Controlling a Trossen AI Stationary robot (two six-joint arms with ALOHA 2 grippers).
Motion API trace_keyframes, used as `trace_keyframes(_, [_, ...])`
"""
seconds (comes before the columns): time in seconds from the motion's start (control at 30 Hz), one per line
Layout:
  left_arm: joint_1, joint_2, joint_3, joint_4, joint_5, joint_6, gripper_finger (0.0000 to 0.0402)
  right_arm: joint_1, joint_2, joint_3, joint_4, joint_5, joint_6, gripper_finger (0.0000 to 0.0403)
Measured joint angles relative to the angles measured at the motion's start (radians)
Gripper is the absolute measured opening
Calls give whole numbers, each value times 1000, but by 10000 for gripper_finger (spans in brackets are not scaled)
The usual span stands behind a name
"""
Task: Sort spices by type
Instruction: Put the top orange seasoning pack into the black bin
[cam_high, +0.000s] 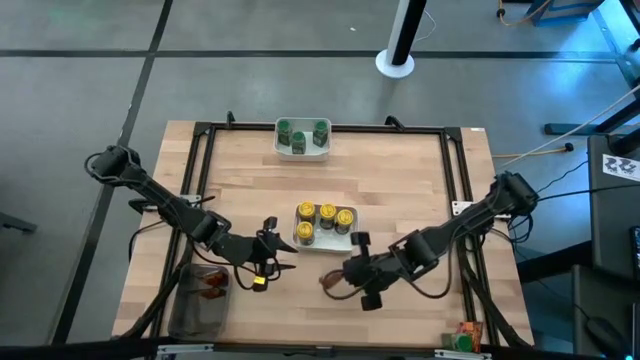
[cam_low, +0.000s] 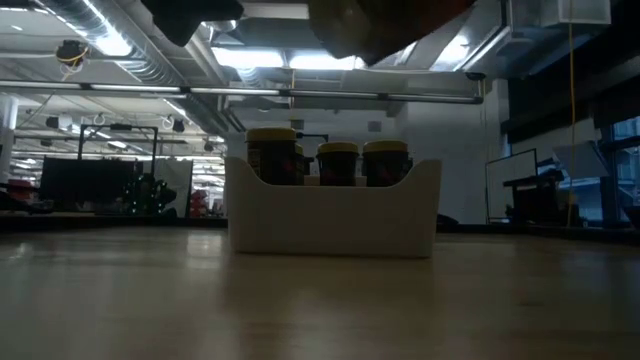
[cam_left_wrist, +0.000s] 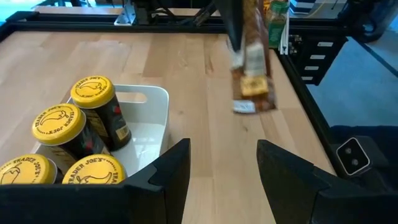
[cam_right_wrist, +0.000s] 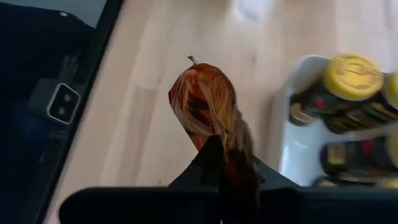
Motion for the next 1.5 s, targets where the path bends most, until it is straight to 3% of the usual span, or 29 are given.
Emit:
trace_keyframes(0.2, [0, 0, 0, -2, 0, 12, 169, 0, 85, 116, -53, -23, -23, 1])
trace_keyframes(0.43, [0, 0, 0, -31, 0, -1, 169, -4, 209, 333, -245, -28, 7, 1])
trace_keyframes(0.57, [0, 0, 0, -36, 0, -8, 169, -12, 267, 408, -323, -91, 63, 1])
trace_keyframes(0.93, [0, 0, 0, -45, 0, -8, 169, -76, 374, 418, -497, -198, 160, 1])
trace_keyframes(1.5, [0, -2, -1, -52, 0, -7, 169, -128, 438, 418, -475, -249, 154, 23])
